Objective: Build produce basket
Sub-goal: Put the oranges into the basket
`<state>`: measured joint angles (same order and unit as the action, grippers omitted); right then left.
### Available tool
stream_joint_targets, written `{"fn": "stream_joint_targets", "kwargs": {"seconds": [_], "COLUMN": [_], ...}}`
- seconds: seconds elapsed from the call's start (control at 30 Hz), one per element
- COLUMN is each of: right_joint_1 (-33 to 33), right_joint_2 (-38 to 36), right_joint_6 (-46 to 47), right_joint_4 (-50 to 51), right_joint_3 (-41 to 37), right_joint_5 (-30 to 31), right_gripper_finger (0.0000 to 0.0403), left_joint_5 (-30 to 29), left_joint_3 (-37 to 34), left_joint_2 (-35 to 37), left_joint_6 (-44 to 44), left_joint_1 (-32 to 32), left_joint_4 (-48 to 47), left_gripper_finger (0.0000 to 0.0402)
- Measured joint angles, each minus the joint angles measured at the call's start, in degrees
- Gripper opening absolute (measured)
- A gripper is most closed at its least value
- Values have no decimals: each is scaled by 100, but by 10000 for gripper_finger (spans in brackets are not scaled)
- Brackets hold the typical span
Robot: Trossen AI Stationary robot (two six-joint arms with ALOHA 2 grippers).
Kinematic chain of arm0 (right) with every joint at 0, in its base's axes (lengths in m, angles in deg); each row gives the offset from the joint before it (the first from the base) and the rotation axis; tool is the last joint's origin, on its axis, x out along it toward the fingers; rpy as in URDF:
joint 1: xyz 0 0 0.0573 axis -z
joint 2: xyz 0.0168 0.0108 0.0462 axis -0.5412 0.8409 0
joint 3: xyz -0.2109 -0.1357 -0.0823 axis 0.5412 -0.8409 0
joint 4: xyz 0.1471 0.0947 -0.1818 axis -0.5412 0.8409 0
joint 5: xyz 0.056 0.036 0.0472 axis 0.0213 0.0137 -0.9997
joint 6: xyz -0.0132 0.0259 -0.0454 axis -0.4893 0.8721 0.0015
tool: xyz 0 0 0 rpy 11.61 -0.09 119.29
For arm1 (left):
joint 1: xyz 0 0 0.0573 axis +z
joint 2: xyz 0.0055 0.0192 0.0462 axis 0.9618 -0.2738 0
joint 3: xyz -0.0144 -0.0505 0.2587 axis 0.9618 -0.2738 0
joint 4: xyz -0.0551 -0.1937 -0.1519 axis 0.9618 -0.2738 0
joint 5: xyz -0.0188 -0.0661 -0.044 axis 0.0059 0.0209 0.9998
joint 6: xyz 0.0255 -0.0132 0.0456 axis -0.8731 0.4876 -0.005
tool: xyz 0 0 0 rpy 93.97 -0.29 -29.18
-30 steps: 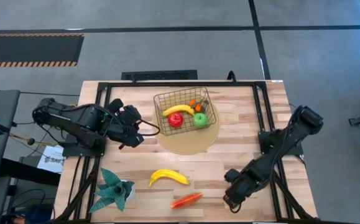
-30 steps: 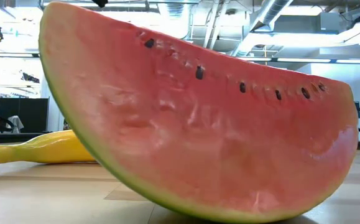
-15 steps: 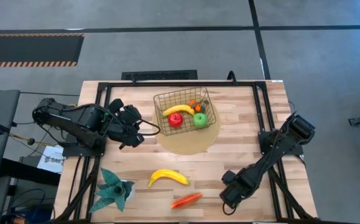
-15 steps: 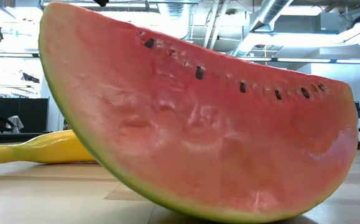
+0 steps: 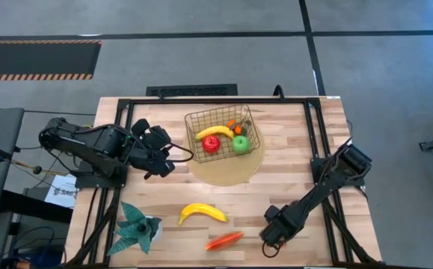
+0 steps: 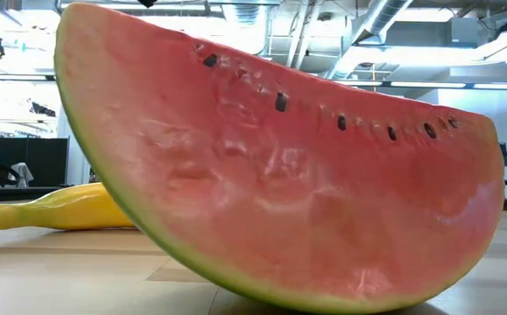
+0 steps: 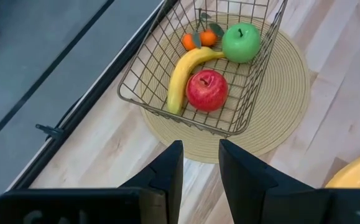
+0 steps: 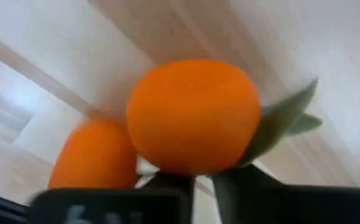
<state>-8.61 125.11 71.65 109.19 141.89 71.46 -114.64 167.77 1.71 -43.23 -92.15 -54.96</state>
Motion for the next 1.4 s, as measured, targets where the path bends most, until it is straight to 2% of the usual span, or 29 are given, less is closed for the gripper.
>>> {"fn": "stream_joint_targets", "kwargs": {"seconds": [0.1,0.33,0.57,0.7,0.8,0.93,1.1,1.27,1.4], "right_joint_1": [96,618,1501,2141,2740,3666,4726,5424,5643], "right_joint_2": [-82,-739,-2039,-2690,-3000,-3097,-2641,-1903,-1221], "right_joint_6": [-70,-123,-724,-1735,-2768,-4262,-5585,-6152,-6488], "right_joint_4": [34,482,1519,1575,1342,364,-789,-1110,-1036], "right_joint_3": [-2,2,639,1091,1308,1351,1351,1349,1344], "right_joint_5": [148,760,2548,3679,4094,3887,2624,1581,1328], "right_gripper_finger": [20,6,3,2,1,1,1,1,1], "left_joint_5": [0,21,667,913,866,773,754,925,1012], "left_joint_3": [0,0,2,2,2,2,2,3,4], "left_joint_2": [0,-2,-17,-17,-17,-17,-17,-17,-17], "left_joint_6": [1,94,-591,-862,-832,-811,-789,-781,-723], "left_joint_1": [0,0,9,9,9,14,13,13,8], "left_joint_4": [2,72,801,916,891,898,904,906,905], "left_gripper_finger": [90,90,90,90,90,90,90,90,90]}}
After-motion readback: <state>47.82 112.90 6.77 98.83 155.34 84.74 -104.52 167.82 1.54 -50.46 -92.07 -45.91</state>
